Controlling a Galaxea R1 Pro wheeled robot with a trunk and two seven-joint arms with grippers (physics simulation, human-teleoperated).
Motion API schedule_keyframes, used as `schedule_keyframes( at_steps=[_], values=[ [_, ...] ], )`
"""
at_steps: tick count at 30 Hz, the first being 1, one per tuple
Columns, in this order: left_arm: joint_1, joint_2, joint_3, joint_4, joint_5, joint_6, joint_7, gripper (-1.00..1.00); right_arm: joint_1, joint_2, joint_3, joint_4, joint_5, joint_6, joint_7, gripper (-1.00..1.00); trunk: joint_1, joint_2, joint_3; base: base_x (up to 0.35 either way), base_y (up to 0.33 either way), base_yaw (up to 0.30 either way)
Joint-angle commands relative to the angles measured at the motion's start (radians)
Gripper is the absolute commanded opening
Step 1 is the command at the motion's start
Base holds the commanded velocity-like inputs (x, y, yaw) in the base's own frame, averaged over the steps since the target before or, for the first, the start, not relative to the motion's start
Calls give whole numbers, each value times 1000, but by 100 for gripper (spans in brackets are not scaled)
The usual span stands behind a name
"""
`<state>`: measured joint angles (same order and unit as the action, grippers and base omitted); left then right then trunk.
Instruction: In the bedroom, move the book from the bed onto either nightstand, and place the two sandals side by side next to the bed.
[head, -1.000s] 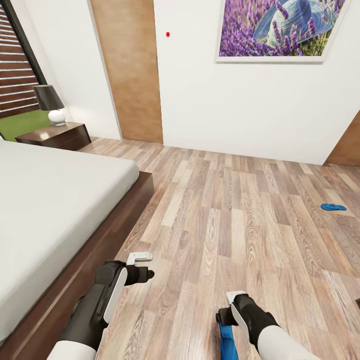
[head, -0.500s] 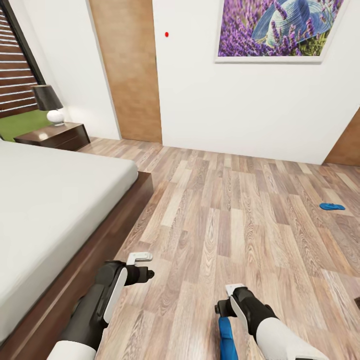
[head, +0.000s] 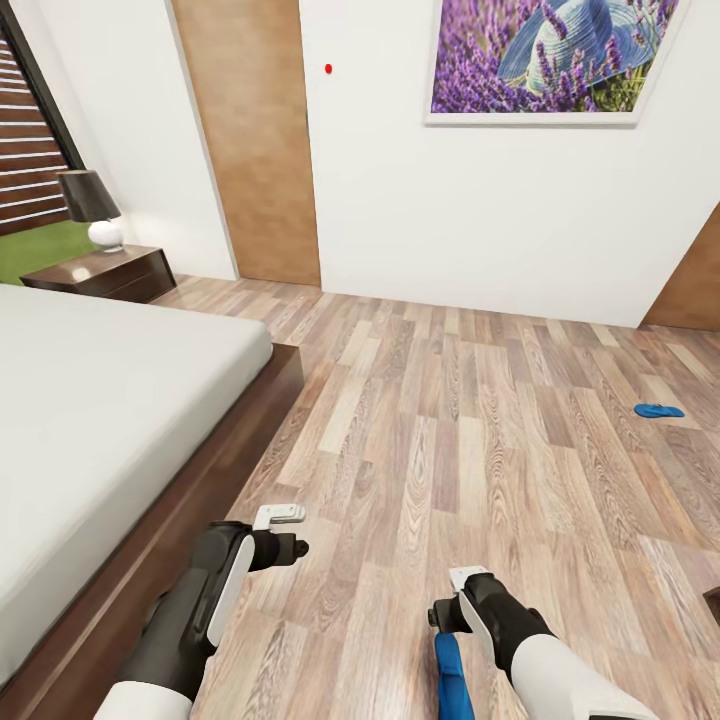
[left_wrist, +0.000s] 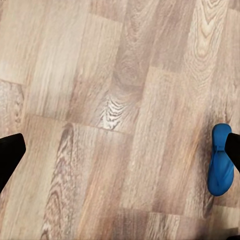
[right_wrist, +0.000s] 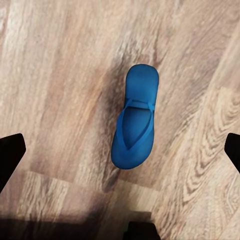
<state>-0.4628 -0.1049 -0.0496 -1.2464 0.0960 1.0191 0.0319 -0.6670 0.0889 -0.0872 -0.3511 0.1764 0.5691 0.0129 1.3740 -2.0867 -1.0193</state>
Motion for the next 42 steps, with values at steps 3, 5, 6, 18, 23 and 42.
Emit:
schedule_keyframes(
  at_steps=[3, 5, 6, 18, 23, 42],
  values=[
    [0, 0, 0, -1, 7, 4, 3, 100, 0, 1, -8, -2, 8, 5, 2, 100, 0, 0, -1, 0, 0, -6],
    [0, -1, 0, -1, 7, 4, 3, 100, 0, 1, -8, -2, 8, 5, 2, 100, 4, -7, -4, 0, 0, -4],
    [0, 0, 0, -1, 7, 4, 3, 100, 0, 2, -8, -2, 8, 5, 2, 100, 8, -14, -7, 0, 0, -3],
    [0, 0, 0, 0, 7, 4, 3, 100, 0, 2, -9, -1, 8, 10, 0, 100, 54, -98, -45, 0, 0, -1],
    [0, 1, 0, 0, 7, 4, 3, 100, 0, 2, -9, -1, 8, 12, 0, 100, 73, -133, -60, 0, 0, 0],
    [0, 0, 0, -2, 7, 4, 3, 100, -1, 2, -10, 3, 8, 15, -6, 100, 146, -266, -120, 0, 0, 0]
  ],
)
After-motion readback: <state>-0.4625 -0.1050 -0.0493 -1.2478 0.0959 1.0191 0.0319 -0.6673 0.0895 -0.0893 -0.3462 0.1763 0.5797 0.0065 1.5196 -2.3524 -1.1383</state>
